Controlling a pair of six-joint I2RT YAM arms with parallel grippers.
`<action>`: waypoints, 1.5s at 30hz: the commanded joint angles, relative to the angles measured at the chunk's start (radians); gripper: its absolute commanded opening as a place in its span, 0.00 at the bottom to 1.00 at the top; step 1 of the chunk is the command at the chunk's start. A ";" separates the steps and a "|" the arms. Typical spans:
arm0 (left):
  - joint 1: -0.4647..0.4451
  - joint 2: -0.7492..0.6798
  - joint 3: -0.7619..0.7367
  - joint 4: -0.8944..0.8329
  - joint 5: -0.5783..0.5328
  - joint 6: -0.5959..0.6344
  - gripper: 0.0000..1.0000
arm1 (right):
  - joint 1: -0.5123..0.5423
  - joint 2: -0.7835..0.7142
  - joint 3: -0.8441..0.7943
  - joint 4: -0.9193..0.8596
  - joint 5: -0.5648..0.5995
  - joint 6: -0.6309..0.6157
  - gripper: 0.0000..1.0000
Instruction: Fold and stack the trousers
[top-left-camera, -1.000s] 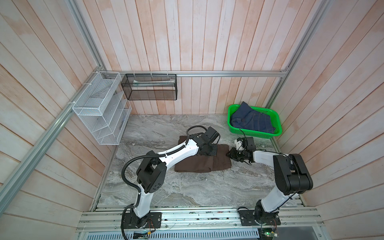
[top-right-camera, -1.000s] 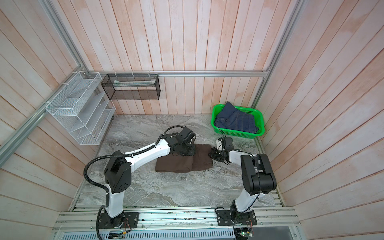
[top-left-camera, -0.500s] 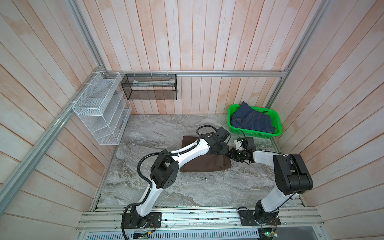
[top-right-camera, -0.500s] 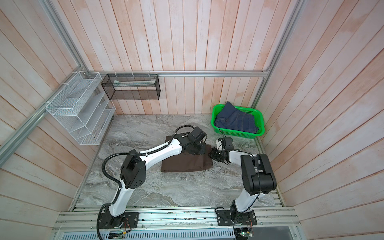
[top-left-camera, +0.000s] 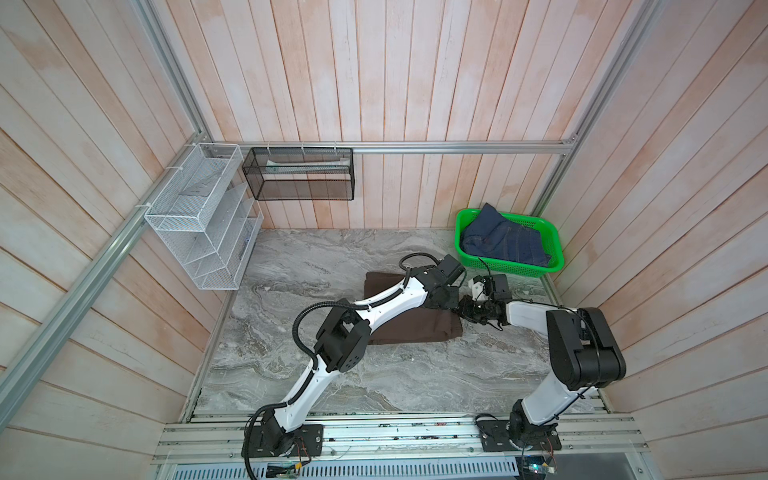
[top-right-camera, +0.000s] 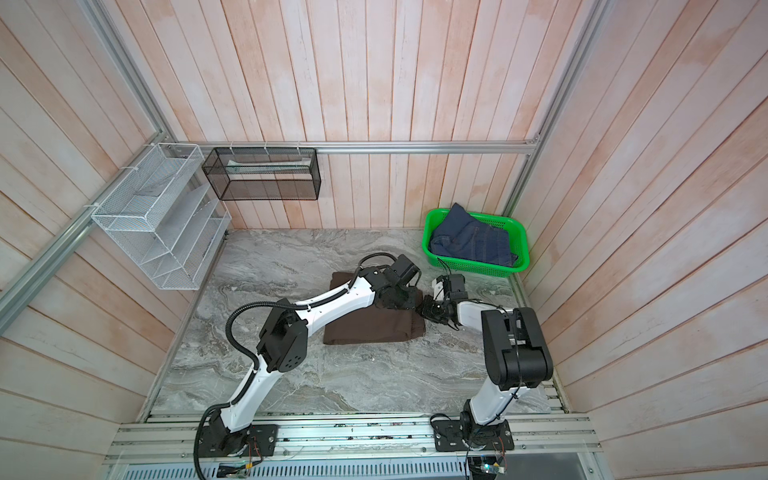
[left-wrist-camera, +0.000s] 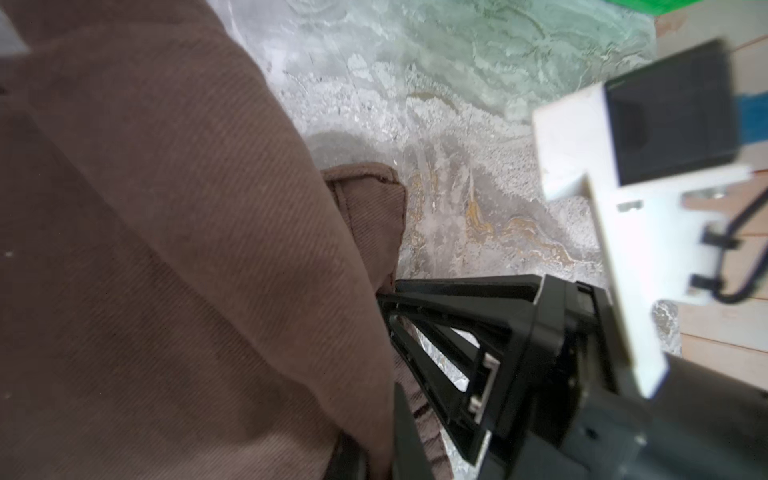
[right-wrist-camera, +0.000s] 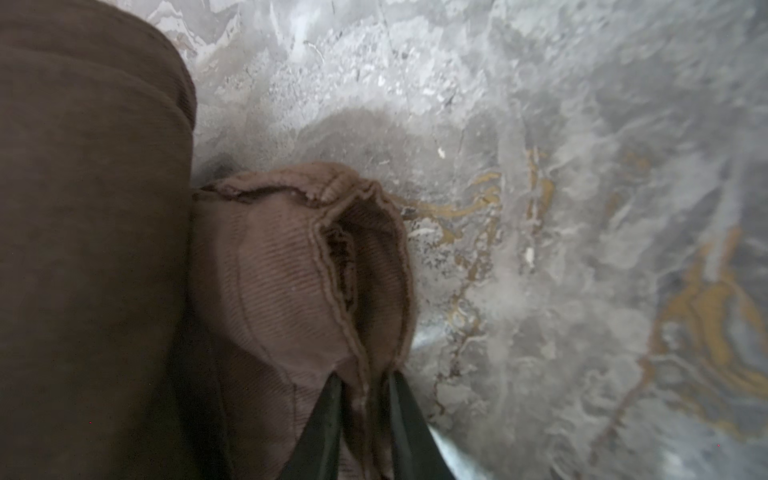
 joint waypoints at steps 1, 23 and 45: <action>-0.003 0.020 0.051 0.030 0.040 -0.006 0.12 | 0.012 0.022 -0.028 -0.093 -0.008 -0.014 0.24; 0.178 -0.624 -0.658 0.349 0.054 0.121 0.62 | 0.033 -0.329 0.140 -0.320 0.178 0.004 0.42; 0.471 -0.493 -0.998 0.347 0.263 0.262 0.61 | 0.003 -0.062 0.042 -0.200 0.080 0.006 0.36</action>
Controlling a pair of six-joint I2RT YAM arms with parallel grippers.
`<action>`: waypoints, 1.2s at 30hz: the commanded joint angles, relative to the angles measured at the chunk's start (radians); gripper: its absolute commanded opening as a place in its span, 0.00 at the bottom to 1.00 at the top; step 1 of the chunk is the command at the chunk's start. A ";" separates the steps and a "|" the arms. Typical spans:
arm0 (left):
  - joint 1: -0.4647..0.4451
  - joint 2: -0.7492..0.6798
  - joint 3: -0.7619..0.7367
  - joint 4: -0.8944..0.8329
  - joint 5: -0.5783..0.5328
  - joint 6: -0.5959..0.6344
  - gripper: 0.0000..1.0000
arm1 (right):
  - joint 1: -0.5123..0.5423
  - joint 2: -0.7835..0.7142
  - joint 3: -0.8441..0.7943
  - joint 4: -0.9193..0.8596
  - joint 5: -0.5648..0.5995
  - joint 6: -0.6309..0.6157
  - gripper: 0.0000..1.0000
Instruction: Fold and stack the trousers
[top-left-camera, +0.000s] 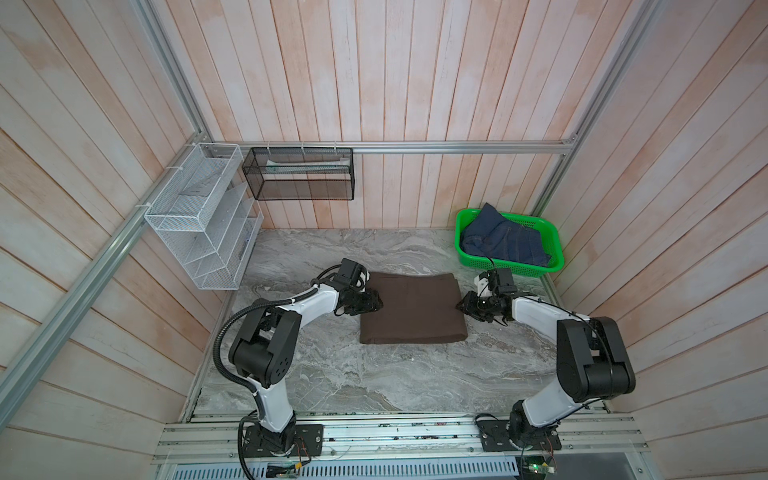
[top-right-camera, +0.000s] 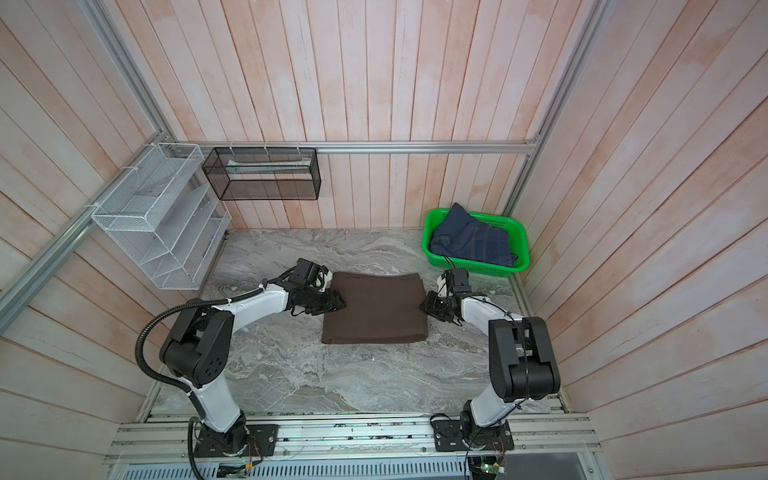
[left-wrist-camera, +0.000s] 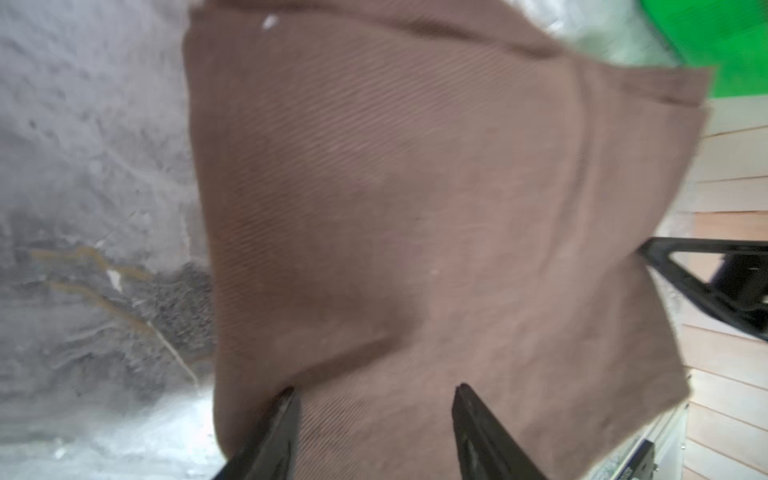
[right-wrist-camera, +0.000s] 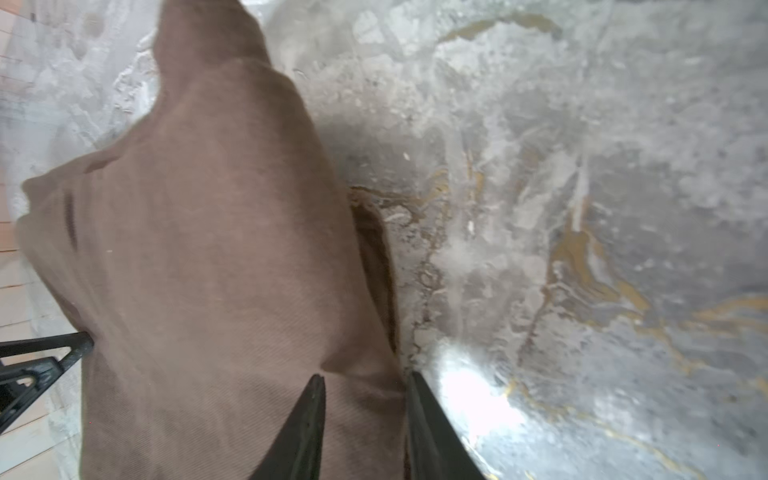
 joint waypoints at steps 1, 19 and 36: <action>-0.001 0.049 0.000 -0.062 -0.043 0.040 0.61 | 0.016 0.026 -0.024 0.002 0.007 0.003 0.36; -0.167 -0.188 0.331 -0.464 -0.633 -0.038 0.87 | 0.281 0.132 0.089 0.046 0.021 0.130 0.36; -0.258 -0.149 0.132 -0.518 -0.717 -0.219 0.98 | 0.407 -0.104 0.154 -0.014 0.298 0.160 0.54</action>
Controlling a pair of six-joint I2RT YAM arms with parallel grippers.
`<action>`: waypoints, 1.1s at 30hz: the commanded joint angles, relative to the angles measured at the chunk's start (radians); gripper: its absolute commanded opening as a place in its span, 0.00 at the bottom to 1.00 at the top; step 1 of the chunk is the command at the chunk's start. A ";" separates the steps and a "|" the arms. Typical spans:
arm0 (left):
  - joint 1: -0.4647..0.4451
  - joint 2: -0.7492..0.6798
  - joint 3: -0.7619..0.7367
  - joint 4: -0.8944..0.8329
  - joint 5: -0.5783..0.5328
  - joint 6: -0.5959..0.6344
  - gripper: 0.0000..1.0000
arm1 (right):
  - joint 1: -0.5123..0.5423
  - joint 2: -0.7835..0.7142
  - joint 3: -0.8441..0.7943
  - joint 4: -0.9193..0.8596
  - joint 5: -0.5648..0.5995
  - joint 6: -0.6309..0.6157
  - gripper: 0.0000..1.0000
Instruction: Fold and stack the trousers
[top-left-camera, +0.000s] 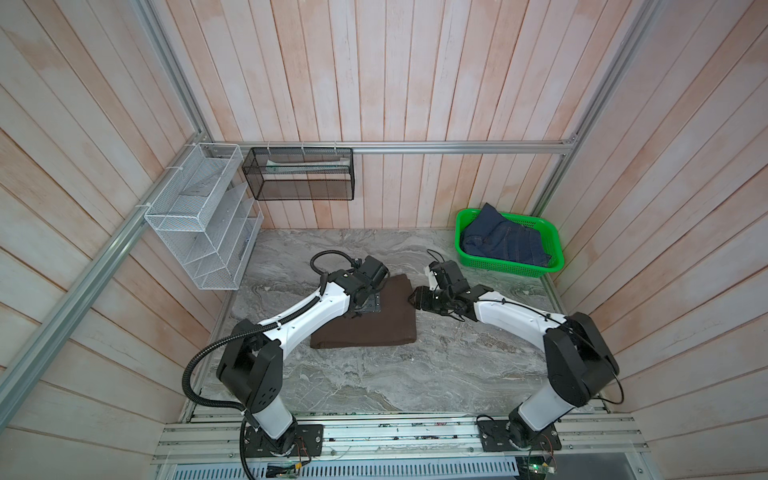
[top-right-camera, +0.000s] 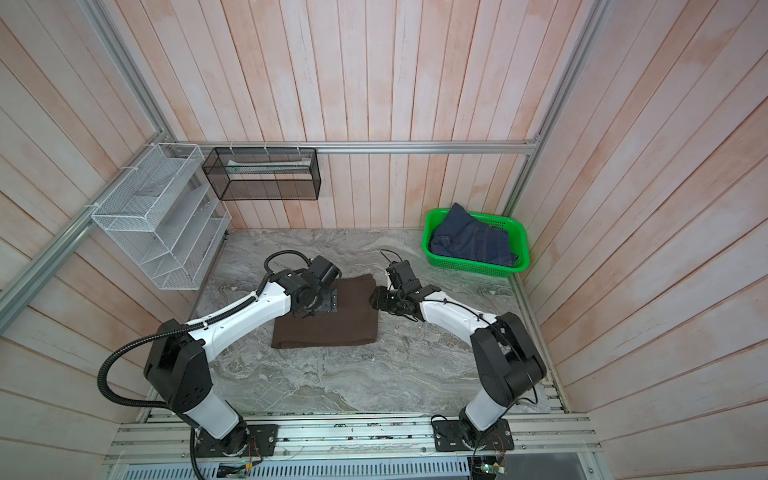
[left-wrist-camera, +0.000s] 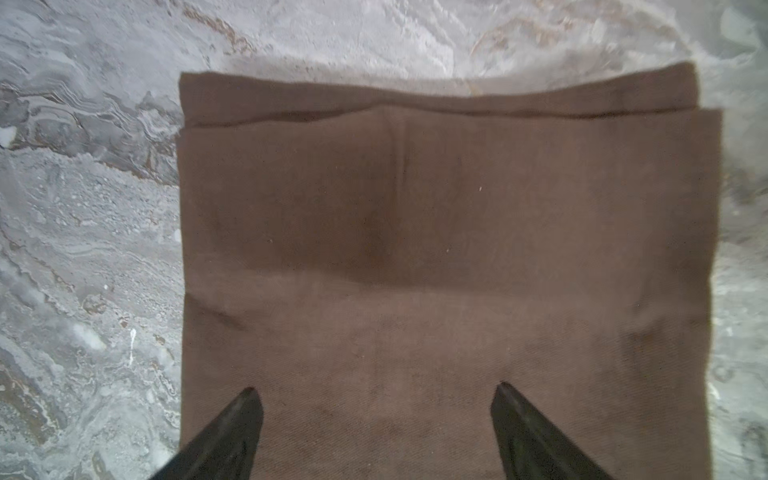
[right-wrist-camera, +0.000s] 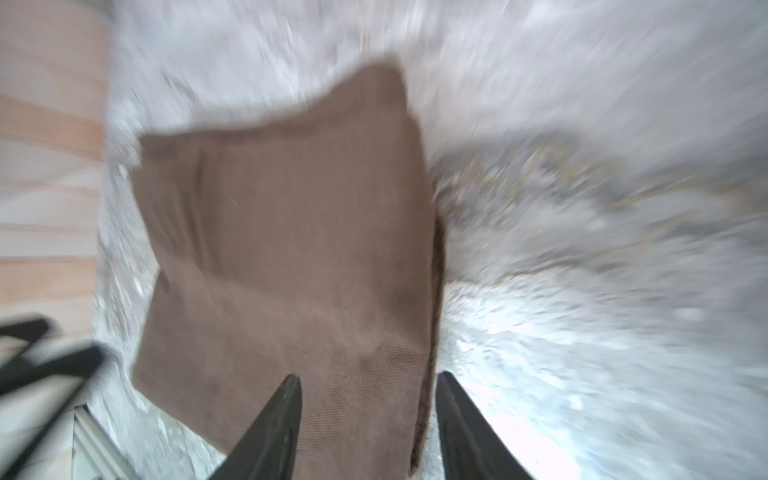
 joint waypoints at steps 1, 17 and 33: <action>-0.023 0.021 -0.063 0.003 -0.013 -0.065 1.00 | -0.035 -0.094 -0.055 -0.035 0.126 -0.017 0.54; 0.027 0.267 -0.155 0.171 0.020 -0.056 0.90 | -0.112 -0.215 -0.212 0.000 0.122 -0.016 0.54; 0.438 0.513 0.187 0.152 -0.052 0.341 0.96 | -0.134 -0.187 -0.194 0.031 0.099 -0.020 0.54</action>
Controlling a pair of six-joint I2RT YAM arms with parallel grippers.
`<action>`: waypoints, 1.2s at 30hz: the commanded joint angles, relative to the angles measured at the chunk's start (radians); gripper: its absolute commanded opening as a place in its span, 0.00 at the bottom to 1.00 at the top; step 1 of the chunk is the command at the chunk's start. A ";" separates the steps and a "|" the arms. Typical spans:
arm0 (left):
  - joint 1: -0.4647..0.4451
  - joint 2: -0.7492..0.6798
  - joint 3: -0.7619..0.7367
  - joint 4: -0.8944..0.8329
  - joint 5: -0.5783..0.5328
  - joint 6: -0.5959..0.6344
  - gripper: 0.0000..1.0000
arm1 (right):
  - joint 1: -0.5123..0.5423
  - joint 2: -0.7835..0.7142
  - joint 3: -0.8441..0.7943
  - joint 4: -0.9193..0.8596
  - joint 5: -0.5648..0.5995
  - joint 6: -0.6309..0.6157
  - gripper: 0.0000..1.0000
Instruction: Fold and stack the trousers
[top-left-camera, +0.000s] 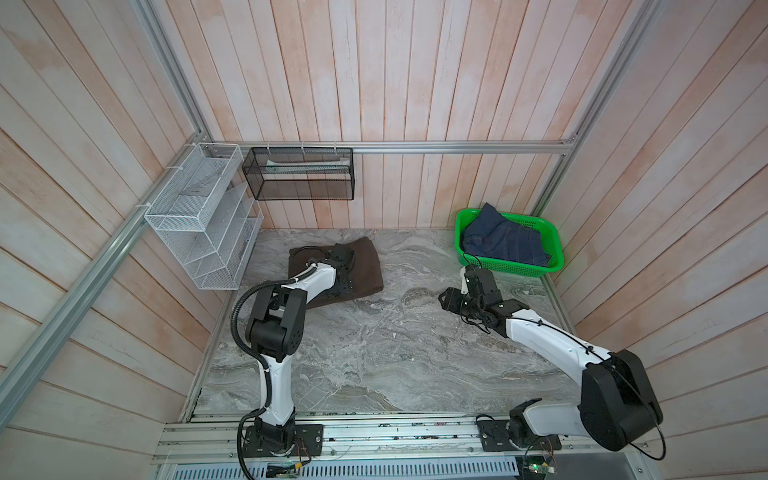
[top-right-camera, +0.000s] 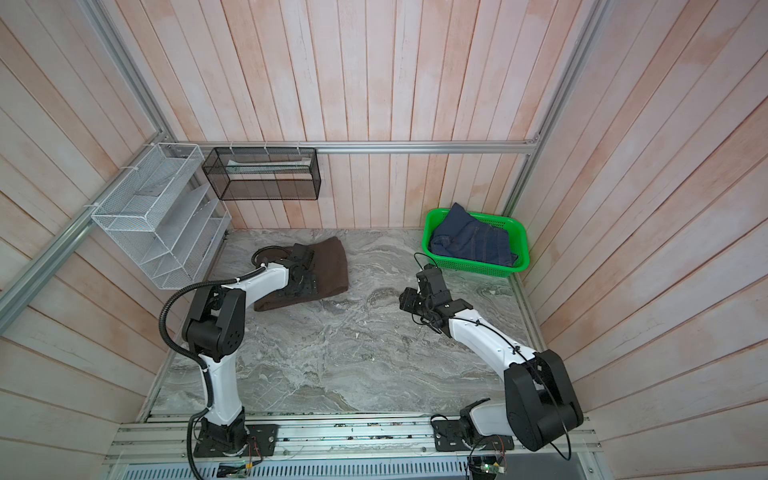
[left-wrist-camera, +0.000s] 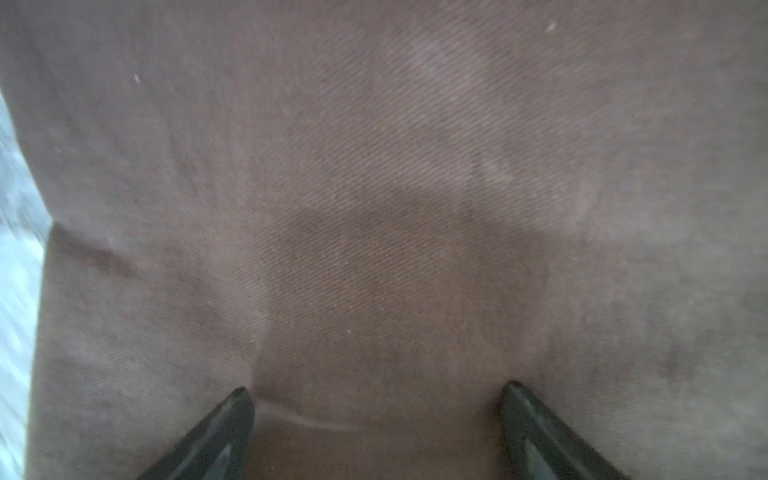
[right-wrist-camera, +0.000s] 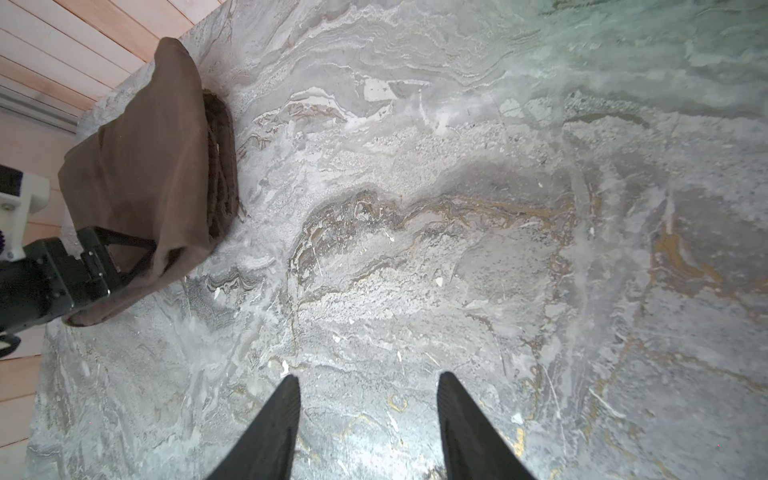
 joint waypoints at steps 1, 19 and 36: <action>0.068 0.131 0.037 -0.089 -0.052 0.118 0.96 | -0.008 0.019 0.011 0.019 -0.013 -0.014 0.54; 0.170 0.104 0.251 -0.123 -0.048 0.243 1.00 | -0.038 0.056 0.061 0.031 -0.033 -0.053 0.54; 0.136 -0.919 -0.736 0.575 -0.140 0.054 1.00 | -0.135 -0.463 -0.580 0.864 0.597 -0.455 0.63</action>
